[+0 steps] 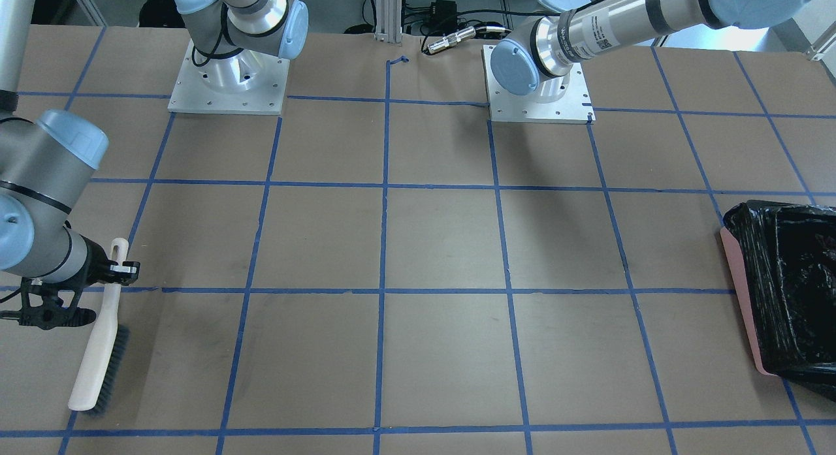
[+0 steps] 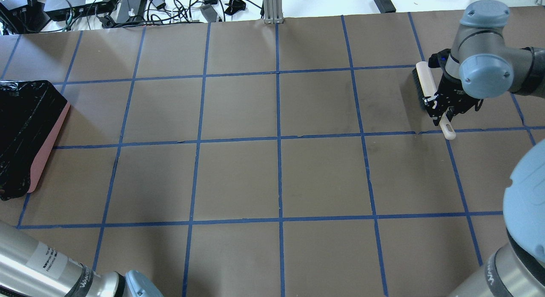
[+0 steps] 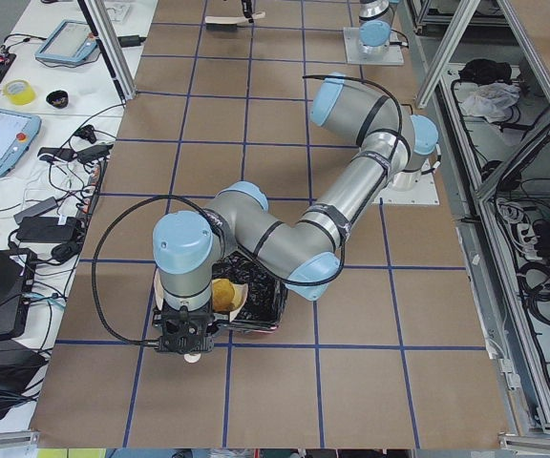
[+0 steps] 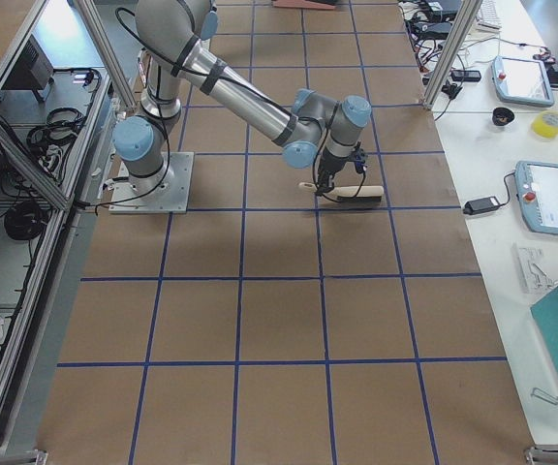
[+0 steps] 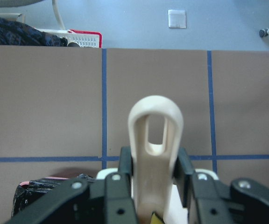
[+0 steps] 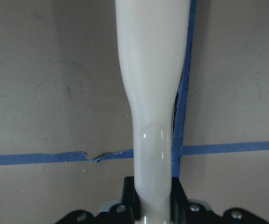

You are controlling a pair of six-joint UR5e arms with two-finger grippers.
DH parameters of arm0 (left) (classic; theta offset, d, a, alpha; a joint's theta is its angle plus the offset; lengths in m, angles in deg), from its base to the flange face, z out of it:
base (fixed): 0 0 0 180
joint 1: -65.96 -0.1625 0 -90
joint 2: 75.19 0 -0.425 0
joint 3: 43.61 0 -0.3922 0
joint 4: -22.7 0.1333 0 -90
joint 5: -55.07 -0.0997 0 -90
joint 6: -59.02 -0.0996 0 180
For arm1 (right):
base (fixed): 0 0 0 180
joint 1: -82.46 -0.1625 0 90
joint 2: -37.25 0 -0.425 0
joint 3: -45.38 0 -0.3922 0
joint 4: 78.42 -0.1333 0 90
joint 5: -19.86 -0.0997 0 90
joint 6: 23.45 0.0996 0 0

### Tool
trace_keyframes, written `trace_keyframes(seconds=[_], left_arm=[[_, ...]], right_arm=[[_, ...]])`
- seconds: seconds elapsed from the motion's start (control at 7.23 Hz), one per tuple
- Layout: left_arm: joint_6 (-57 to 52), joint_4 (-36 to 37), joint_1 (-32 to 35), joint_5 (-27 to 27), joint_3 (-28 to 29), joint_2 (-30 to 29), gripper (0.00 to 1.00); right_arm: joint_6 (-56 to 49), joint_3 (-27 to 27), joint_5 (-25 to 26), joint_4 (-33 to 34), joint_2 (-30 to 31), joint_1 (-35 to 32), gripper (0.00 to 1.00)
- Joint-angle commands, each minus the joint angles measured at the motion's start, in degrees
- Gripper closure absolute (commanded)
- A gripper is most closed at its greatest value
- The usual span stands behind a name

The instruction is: Sweep and dump trash into bin

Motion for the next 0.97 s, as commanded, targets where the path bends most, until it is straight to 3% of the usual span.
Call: trace_keyframes(seconds=[0.0,0.28,0.55,0.69,0.83], left_arm=[[-0.15,7.63,4.32,-6.42,-6.22,3.59,1.00],[-0.42,16.62,4.95,-7.14,-15.01,6.49,1.00],[-0.60,17.10,5.83,-12.91,-17.59,9.04,1.00],[-2.95,18.32,6.01,-17.38,-18.99,9.84,1.00],[1.29,25.38,6.10,-14.73,-20.22,10.11,1.00]], right_arm=[[0.17,0.00,-0.17,2.24,-0.32,0.00,0.66],[0.17,-0.09,-0.08,2.25,-0.32,0.00,0.63],[0.17,-0.09,-0.16,2.25,-0.32,0.00,0.60],[0.17,-0.09,-0.34,2.34,-0.32,0.00,0.55],[0.17,-0.09,-0.43,2.34,-0.32,0.00,0.44]])
